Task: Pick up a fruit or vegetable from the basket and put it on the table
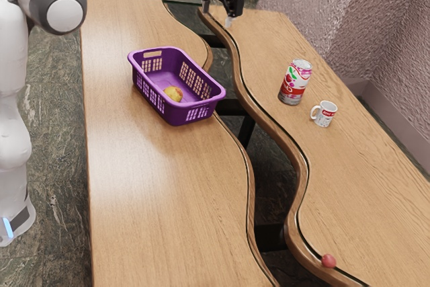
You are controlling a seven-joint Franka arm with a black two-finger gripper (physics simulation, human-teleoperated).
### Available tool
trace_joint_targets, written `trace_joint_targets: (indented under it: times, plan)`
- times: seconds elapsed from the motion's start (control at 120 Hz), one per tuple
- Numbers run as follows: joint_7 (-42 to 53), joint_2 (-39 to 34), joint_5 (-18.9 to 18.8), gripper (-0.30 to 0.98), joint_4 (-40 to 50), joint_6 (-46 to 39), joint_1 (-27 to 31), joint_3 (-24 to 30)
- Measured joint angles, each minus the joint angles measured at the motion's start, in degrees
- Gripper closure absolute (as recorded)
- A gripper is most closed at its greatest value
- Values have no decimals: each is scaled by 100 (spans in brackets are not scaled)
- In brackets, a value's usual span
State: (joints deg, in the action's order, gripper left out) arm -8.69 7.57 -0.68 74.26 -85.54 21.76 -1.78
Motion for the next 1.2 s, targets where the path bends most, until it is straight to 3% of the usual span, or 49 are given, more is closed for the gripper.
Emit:
trace_joint_targets:
  times: [0.117,0.283,0.425,0.783,1.0,1.2]
  plan:
    - [1,12,16,0,55,-4,-110,10]
    - [112,-1753,-11,0,3013,-856,-133,32]
    - [320,-2212,-149,0,4083,-1604,-111,11]
    - [744,-1890,-290,0,4709,-2576,33,-2]
    - [894,-1887,-229,0,4791,-2808,56,-315]
    - [989,-1882,-154,0,4796,-2876,-12,-178]
